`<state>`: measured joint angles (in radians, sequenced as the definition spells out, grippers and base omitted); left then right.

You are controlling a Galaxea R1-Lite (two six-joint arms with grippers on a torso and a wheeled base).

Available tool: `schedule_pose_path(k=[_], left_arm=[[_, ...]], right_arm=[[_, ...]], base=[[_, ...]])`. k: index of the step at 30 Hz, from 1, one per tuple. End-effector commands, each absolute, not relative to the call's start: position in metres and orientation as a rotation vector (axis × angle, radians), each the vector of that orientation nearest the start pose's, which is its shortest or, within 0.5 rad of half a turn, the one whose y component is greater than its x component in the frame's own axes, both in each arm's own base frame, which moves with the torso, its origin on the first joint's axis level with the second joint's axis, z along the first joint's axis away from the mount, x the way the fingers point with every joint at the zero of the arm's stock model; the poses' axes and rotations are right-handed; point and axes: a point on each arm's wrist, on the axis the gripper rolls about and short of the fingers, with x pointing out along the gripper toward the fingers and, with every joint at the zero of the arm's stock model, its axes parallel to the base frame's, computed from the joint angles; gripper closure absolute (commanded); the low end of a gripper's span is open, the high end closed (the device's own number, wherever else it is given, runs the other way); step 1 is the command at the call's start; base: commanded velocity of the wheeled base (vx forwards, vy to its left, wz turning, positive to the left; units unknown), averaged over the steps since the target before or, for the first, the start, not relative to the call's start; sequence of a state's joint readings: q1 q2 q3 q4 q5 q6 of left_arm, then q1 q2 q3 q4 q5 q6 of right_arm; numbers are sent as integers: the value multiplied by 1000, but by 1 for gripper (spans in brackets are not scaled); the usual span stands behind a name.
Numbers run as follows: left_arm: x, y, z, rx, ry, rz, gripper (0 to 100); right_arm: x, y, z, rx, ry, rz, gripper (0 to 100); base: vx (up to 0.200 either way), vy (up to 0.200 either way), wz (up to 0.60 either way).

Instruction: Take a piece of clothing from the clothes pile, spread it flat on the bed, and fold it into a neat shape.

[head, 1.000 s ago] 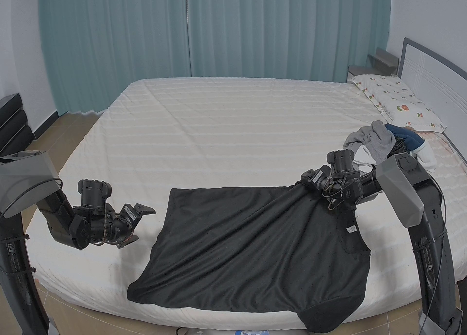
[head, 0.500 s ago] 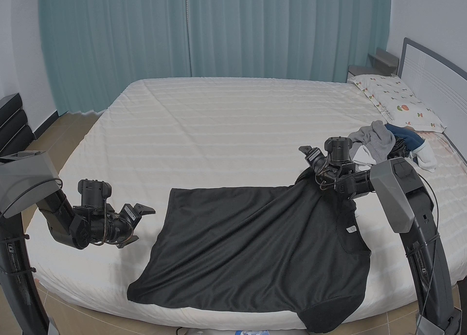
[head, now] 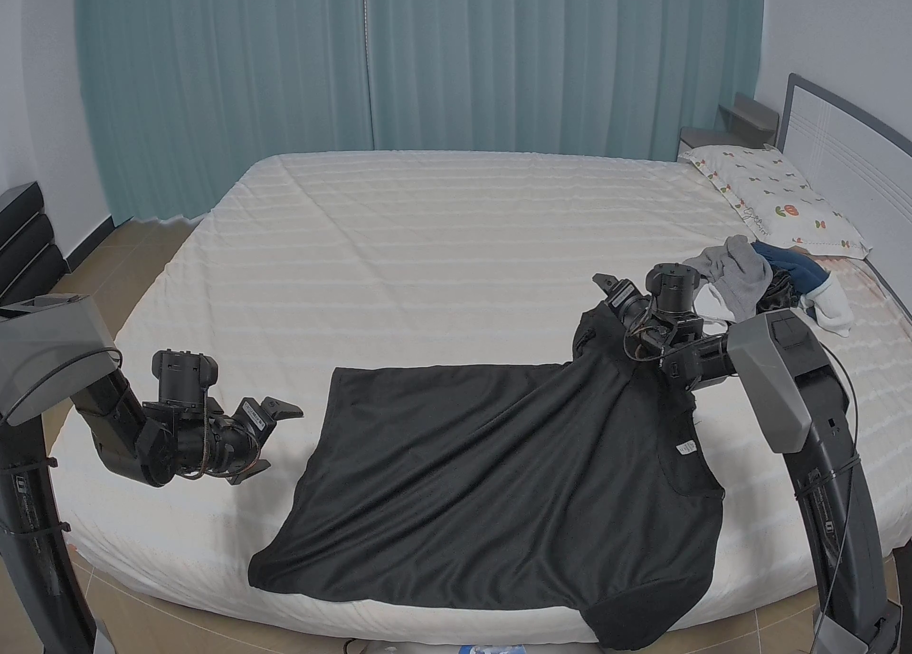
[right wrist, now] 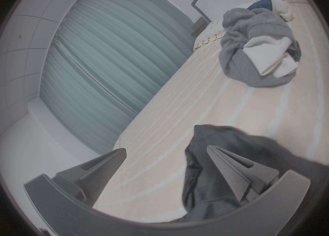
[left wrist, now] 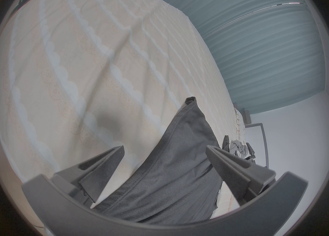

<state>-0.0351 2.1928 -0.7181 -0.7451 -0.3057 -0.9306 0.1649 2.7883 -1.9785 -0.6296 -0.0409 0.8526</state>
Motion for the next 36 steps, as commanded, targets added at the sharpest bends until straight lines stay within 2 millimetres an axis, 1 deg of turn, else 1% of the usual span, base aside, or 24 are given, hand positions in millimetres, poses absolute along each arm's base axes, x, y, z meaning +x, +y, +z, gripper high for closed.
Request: schedule_pose_path(k=[1,3,6,7,8,12,14,16,20,21,24,29,30,32,36], left_arm=[[342,-19,9,-979,831,36,0],[342,-19,9,-978,830,37,0],[342,-19,9,-978,830,37,0],[342,-19,9,-979,831,36,0],[342,-19,9,-979,831,36,0],[342,-19,9,-978,830,37,0],[342,-19,9,-979,831,36,0],[342,-19,9,-978,830,37,0],[342,-19,9,-978,830,37,0],[342,-19,9,-978,830,37,0],[342,-19,9,-978,830,37,0],[342,-19,9,-978,830,37,0],[342,-19,9,-979,831,36,0],[342,-19,9,-979,831,36,0],[342,-19,9,-978,830,37,0]], right_arm=[[539,61,33,810,254,-9,0],[532,48,37,787,296,-17,0],[522,27,35,750,339,-38,0],[521,27,35,749,341,-37,0],[516,17,29,738,374,-42,0],[509,7,13,711,430,-56,0],[509,5,8,693,441,-58,0],[509,5,-2,671,460,-58,0],[510,8,-8,657,469,-52,0],[511,11,-16,647,481,-49,0],[513,13,-25,633,489,-47,0],[519,15,-35,629,486,-49,0],[520,14,-38,627,487,-52,100],[521,14,-43,627,489,-54,100],[522,12,-45,626,487,-60,100]], base=[[0,0,0],[0,0,0],[0,0,0],[0,0,0],[0,0,0],[0,0,0],[0,0,0],[0,0,0],[0,0,0],[0,0,0],[0,0,0],[0,0,0],[0,0,0],[0,0,0],[0,0,0]])
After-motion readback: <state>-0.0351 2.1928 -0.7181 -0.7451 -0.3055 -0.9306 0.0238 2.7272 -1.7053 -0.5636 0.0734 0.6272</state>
